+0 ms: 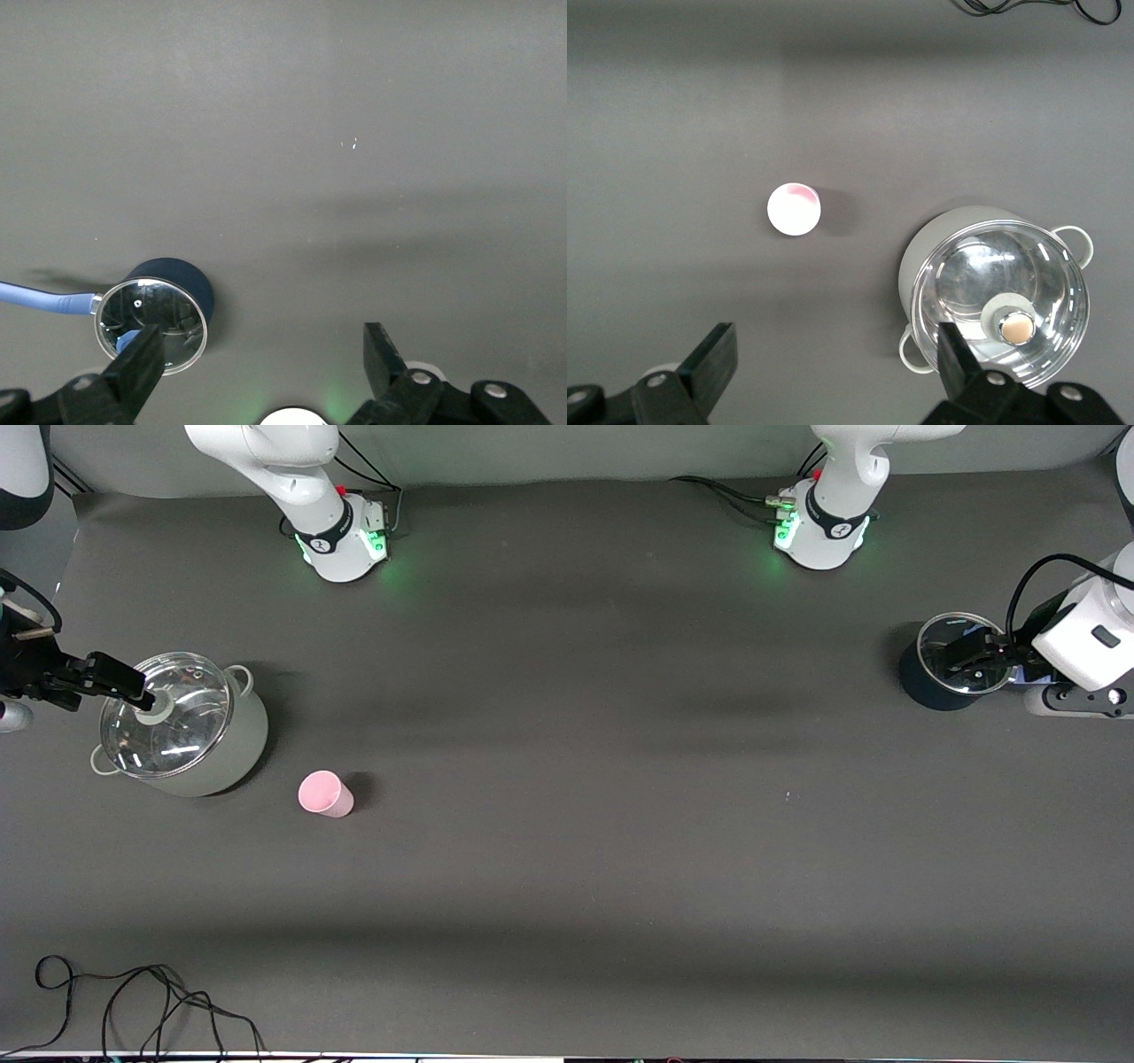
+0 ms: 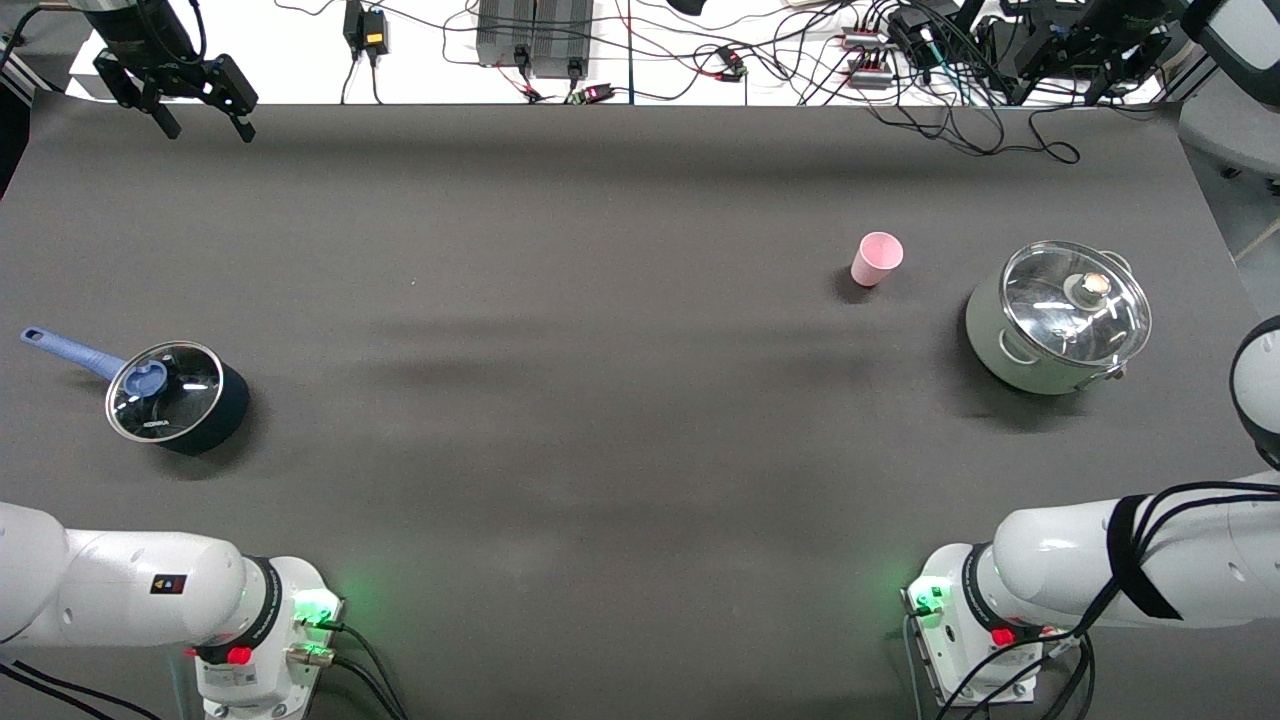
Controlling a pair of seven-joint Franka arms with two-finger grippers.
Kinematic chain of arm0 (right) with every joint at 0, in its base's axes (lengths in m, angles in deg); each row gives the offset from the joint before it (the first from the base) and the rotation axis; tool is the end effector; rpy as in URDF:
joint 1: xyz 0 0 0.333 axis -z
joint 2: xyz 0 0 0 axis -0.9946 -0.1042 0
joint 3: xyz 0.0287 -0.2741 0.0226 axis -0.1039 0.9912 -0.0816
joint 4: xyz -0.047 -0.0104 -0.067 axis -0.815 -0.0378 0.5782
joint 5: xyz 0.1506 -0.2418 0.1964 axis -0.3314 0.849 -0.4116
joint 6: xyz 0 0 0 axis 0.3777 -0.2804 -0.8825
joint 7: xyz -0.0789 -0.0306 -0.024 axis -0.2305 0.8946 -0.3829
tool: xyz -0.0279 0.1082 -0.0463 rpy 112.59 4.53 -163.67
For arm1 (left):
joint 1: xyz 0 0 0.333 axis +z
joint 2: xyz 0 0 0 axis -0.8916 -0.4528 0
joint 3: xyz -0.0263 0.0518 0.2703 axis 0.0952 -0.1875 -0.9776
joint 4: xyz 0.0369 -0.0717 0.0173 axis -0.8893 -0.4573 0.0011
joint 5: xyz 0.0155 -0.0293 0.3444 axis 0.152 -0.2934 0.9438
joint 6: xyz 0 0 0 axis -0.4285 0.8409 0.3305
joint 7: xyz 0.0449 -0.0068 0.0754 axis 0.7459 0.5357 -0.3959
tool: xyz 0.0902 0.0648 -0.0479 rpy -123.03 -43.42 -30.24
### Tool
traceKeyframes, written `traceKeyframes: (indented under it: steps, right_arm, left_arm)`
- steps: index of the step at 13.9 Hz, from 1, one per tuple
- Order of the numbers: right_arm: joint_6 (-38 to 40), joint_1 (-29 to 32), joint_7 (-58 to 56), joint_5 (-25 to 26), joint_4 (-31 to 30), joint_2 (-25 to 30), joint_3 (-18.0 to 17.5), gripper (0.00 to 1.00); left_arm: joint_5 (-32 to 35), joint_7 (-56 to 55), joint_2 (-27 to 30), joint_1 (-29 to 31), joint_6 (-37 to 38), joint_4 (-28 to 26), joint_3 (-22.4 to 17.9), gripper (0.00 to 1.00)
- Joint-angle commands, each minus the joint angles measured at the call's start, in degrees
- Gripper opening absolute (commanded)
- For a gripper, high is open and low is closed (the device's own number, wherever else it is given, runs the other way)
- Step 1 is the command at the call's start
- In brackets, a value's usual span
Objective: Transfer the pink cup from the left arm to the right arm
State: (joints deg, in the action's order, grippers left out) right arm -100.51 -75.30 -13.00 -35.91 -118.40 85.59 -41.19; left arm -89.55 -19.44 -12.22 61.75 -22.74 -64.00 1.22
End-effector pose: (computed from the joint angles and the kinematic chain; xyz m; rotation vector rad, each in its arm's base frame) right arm 0.5097 -0.0270 0.5509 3.1361 -0.0622 0.0101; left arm 0.4965 -0.0189 0.5278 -3.1277 0.0893 0.2035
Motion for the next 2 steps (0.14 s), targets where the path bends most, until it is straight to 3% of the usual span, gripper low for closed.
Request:
traceKeyframes:
  steps: [1, 2]
  right_arm:
    - [0.26, 0.16, 0.53, 0.90, 1.29, -0.71, -0.43, 1.00]
    - [0.26, 0.16, 0.53, 0.90, 1.21, -0.71, -0.34, 1.00]
  left_arm:
    - [-0.45, -1.09, -0.53, -0.70, 0.71, 1.13, -0.75, 1.00]
    - [-0.45, -1.09, -0.53, -0.70, 0.80, 1.22, -0.75, 1.00]
